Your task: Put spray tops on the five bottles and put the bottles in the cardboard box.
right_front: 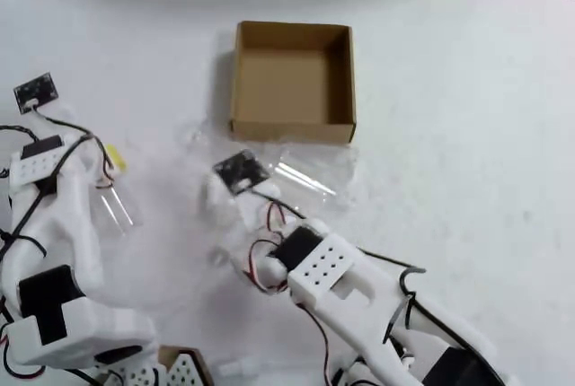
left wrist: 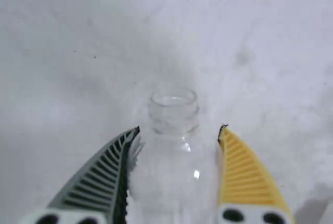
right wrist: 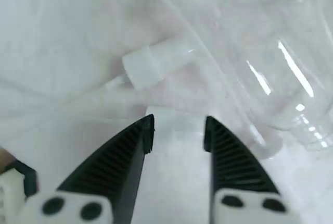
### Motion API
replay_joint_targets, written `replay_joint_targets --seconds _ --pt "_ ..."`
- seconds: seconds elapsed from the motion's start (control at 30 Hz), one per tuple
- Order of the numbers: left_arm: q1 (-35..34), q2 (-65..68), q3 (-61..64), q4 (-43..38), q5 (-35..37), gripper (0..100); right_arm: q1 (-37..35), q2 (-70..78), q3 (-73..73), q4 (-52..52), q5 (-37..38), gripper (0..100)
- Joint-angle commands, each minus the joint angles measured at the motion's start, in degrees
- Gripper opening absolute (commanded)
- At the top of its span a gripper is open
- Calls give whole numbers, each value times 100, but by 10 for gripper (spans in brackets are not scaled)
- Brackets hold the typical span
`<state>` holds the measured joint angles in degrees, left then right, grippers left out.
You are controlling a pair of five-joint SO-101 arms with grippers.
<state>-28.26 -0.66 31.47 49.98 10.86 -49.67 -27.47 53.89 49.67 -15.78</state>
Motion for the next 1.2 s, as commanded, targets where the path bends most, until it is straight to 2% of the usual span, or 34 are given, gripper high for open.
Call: replay_joint_targets --seconds 0.0,0.17,0.43,0.63,0.73,0.87,1.17 --pt "84 -40 -18 -132 26 64 31 -127 -53 -31 -527 321" --pt "84 -40 -18 -132 26 64 -84 -66 -53 92 -580 311" --pt "136 -40 -18 -132 26 64 -286 1358 -545 -154 -536 311" --pt "145 -40 -18 -132 26 64 -286 1701 -677 -154 -527 303" --pt "145 -40 -18 -132 26 64 -347 1701 -677 -145 -413 224" --pt "145 -40 -18 -132 26 64 -629 1701 -677 -145 554 112" --pt "145 -40 -18 -132 26 64 -620 1701 -677 -145 686 106"
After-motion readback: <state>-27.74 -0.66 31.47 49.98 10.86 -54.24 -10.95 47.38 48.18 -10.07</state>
